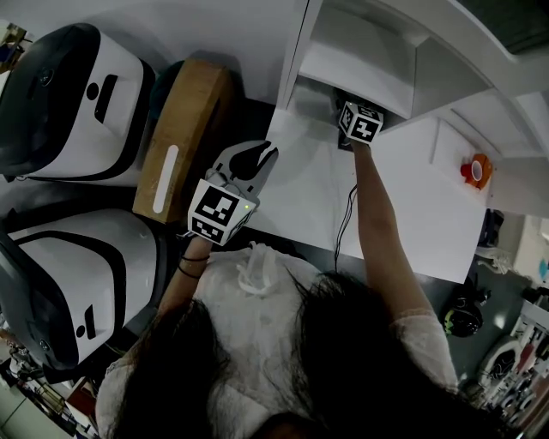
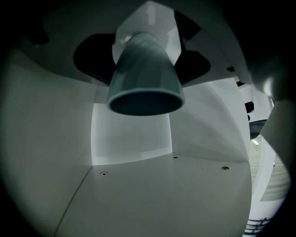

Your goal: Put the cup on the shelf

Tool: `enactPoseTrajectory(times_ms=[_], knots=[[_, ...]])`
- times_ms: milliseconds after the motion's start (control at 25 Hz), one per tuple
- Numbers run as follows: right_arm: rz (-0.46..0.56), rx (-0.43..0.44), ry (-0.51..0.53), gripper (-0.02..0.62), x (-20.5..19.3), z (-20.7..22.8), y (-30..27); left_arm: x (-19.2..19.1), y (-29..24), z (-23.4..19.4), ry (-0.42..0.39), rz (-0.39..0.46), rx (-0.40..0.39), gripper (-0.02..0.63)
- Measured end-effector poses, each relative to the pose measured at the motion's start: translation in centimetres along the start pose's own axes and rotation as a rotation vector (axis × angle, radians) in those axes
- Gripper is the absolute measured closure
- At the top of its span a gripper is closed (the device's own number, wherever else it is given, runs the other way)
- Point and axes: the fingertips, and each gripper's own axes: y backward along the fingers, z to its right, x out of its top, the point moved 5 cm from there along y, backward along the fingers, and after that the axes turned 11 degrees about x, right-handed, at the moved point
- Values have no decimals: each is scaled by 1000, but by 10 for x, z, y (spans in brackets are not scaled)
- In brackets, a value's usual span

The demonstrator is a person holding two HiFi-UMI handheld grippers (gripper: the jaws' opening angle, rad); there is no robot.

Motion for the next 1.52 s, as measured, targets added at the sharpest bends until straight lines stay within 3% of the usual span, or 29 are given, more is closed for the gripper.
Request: enactPoseTrajectory(times_ms=[320, 520, 840, 1080, 1280, 1520], knots=[[-56, 8, 23, 230, -8, 0, 0, -3, 5, -7, 14, -4, 30, 543], [-87, 26, -12, 230, -12, -2, 1, -3, 6, -5, 15, -6, 25, 544], [-128, -9, -108, 230, -21, -4, 10, -3, 9, -3, 22, -3, 27, 544], [-169, -36, -124, 230, -33, -9, 27, -6, 13, 4, 36, -3, 23, 544], [-134, 51, -98, 232, -33, -31, 55, -5, 18, 14, 45, 8, 15, 543], [-71, 201, 17, 232, -16, -71, 111, -3, 27, 31, 51, 24, 10, 543]])
